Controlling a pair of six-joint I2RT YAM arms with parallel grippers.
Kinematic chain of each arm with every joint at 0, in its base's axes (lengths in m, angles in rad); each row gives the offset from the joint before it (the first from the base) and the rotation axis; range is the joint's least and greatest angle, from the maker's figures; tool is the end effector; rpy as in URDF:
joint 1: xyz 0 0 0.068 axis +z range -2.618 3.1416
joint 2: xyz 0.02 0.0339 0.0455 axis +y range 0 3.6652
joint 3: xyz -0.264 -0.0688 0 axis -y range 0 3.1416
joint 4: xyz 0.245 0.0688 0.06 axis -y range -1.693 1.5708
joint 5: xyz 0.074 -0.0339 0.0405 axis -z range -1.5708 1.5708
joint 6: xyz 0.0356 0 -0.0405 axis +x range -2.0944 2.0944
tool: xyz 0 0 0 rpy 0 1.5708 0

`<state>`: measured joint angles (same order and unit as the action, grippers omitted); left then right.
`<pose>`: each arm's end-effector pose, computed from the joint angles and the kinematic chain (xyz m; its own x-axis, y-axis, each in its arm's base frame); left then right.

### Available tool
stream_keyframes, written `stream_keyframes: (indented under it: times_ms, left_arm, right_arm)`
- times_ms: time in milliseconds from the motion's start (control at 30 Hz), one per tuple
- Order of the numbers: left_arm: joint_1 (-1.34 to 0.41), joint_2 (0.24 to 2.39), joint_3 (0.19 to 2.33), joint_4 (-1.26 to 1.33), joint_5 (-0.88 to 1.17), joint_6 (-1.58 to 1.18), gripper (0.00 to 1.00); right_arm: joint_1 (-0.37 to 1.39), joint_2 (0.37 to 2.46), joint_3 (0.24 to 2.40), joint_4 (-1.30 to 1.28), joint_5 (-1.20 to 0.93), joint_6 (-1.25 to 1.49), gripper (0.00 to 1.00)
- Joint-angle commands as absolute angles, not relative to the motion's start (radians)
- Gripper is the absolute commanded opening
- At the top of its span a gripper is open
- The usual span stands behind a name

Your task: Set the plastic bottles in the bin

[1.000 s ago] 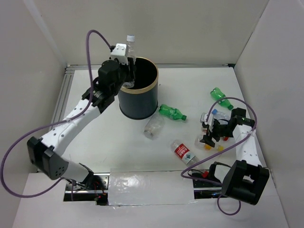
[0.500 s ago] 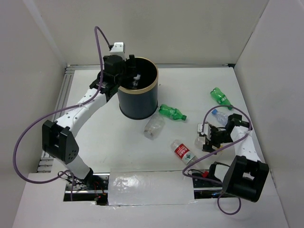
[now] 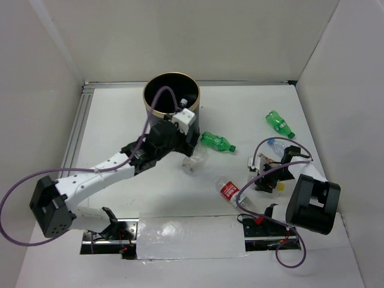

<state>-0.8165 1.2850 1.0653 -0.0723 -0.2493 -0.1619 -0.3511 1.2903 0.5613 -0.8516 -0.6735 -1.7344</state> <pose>0.2130 -0.2138 0.3407 -0.2823 0.0723 -0.9566 0.5055 0.8587 -0.0843 0.1660 -0.0371 0.1469 -0.1180 -0.7781 -0.6170 -0.9711 0.2201 -0.0919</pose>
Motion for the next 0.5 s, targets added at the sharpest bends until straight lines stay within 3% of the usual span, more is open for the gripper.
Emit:
stream_keyframes:
  times_ms: [0,200,267,367,467]
  left_arm:
    - [-0.854,1.39,1.023,-0.034,-0.293,-0.196,0.99]
    - [-0.905,1.5,1.022,-0.011,-0.308,-0.238,0.99]
    - [-0.931,1.531,1.022,-0.002,-0.336,-0.249,0.99]
    - [-0.931,1.552,1.012,-0.002,-0.357,-0.258,0.99]
    - [-0.94,1.581,1.002,0.008,-0.386,-0.268,0.99]
  right_arm:
    - [-0.347,1.293,0.588,-0.868,-0.681,-1.724,0.49]
    - [-0.327,1.244,0.952,-1.155,-0.958,-1.707,0.2]
    - [-0.276,1.265,1.146,-1.105,-1.09,-1.548,0.03]
    - [-0.203,1.296,1.34,-0.938,-1.198,-1.227,0.04]
    - [-0.059,1.318,1.426,-0.544,-1.165,-0.838,0.08]
